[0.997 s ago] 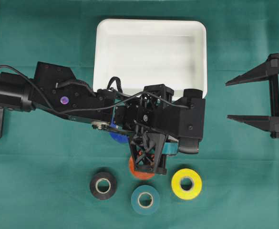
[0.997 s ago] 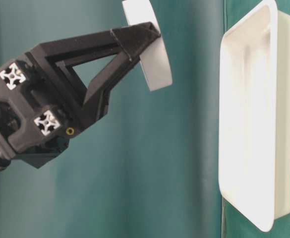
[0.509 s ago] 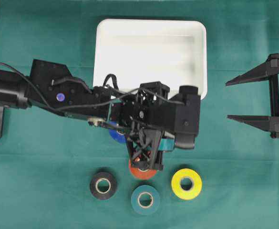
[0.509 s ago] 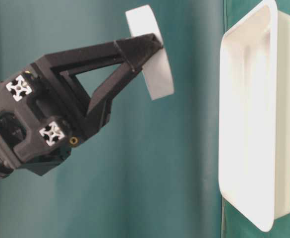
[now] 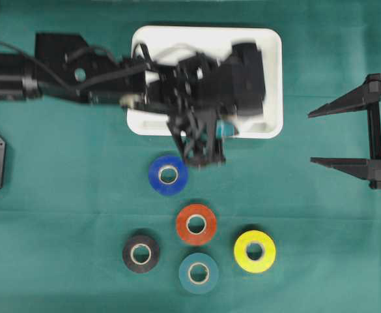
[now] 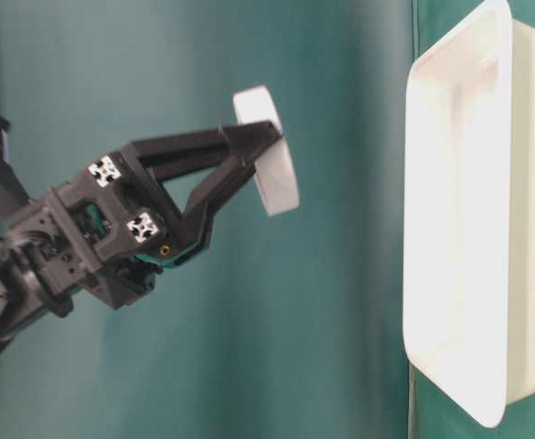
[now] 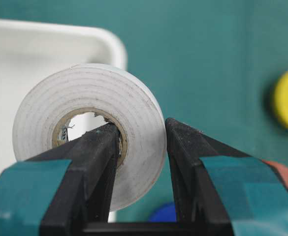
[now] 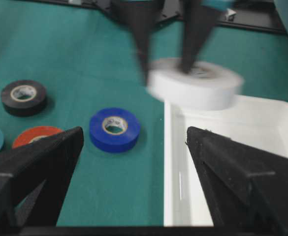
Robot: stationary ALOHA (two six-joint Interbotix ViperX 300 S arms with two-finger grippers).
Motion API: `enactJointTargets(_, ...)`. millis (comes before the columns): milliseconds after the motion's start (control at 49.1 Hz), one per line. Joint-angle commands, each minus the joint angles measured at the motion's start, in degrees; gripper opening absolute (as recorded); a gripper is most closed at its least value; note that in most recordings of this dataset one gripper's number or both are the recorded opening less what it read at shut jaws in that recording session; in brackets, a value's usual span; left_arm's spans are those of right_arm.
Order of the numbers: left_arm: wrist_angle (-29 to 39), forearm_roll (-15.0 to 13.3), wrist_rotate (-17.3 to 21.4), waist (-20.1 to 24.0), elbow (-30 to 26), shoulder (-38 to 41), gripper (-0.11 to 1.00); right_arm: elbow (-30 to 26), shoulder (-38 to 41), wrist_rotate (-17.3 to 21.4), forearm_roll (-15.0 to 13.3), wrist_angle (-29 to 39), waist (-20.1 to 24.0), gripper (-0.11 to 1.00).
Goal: Pick up the tape from a random location and place it into the white case.
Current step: 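Lift the white roll and carry it over the white tray, then lower the white roll into the tray and open the left gripper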
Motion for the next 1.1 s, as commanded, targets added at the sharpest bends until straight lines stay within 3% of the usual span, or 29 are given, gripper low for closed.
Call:
enactJointTargets(0,-0.4,0.2,0.1,2.2,-0.4,-2.6,0.26,-1.3,0.4,0.0,-0.1,-0.3,-0.1,0.91)
enactJointTargets(427,-0.2,0.1,0.3,11.2,0.7,-3.3,0.26,-1.3,0.4,0.0,-0.1,0.0,-0.1,0.91)
enactJointTargets(1078,-0.2,-0.1,0.2,11.3,1.4,-3.7,0.26,-1.3,0.4,0.0,-0.1,0.3,-0.1,0.91)
